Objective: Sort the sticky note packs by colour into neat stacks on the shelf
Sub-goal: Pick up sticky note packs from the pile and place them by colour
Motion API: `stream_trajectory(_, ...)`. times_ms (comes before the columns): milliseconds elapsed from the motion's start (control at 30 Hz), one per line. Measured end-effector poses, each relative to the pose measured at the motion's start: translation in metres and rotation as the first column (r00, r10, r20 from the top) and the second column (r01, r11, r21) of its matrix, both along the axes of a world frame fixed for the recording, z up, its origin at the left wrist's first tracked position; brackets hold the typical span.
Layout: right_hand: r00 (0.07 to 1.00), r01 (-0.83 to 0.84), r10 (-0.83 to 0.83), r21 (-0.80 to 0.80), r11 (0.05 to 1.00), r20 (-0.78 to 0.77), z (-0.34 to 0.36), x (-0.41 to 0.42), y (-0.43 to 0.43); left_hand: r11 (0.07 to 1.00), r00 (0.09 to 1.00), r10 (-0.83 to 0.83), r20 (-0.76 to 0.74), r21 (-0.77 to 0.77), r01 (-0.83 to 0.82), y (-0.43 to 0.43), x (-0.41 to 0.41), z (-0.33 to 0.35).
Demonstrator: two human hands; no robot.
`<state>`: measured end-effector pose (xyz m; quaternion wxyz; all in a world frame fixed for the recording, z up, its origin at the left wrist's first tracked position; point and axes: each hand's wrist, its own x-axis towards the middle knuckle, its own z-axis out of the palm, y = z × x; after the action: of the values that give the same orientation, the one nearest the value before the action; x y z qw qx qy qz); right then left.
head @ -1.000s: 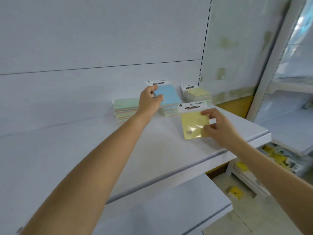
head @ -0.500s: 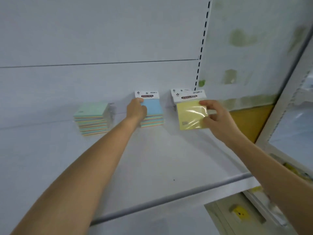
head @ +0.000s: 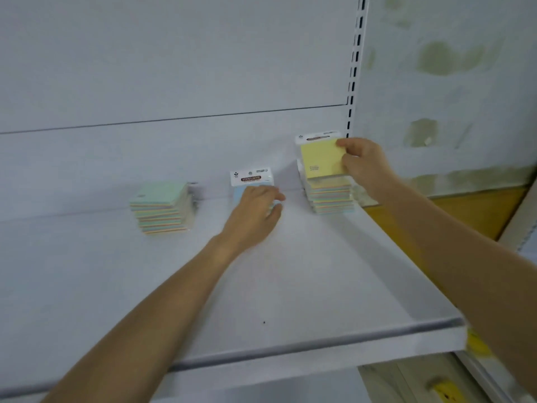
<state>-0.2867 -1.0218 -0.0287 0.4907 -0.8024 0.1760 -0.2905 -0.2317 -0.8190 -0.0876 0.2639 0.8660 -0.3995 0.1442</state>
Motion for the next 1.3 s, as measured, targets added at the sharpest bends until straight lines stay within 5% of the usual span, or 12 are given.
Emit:
stream_trajectory(200,0.974,0.065,-0.123,-0.283,0.957,-0.191,-0.012,0.015,0.006,0.973,0.991,-0.097,-0.088,0.202,0.113,0.000,-0.018,-0.016)
stream_trajectory(333,0.939,0.063,-0.217,-0.486,0.872,-0.267,-0.020,0.016,0.004,0.964,0.980,-0.145,-0.135,0.205,0.170,0.009,-0.014,-0.019)
stream_trajectory(533,0.938,-0.122,-0.093,-0.570,0.813,-0.333,-0.032,0.006,0.017,0.959,0.987,-0.101,-0.128,0.250,0.131,0.018,-0.007,-0.017)
stream_trajectory(700,0.959,-0.070,-0.124,-0.638,0.767,-0.254,-0.034,0.000,0.019,0.961,0.989,-0.080,-0.128,0.254,0.110,0.021,-0.009,-0.017)
stream_trajectory(800,0.989,-0.082,-0.033,-0.714,0.695,-0.145,-0.032,0.000,0.037,0.959,0.992,-0.054,-0.111,0.271,0.082,0.024,-0.012,-0.012)
stream_trajectory(1000,0.970,-0.236,0.175,-0.815,0.529,-0.168,-0.029,0.014,0.113,0.947,0.998,0.037,-0.059,0.322,-0.016,0.081,-0.017,-0.001)
stream_trajectory(1300,0.892,-0.383,0.404,-0.815,0.434,-0.204,-0.022,0.046,0.311,0.885,0.946,0.325,-0.019,0.359,-0.297,0.287,-0.023,0.007)
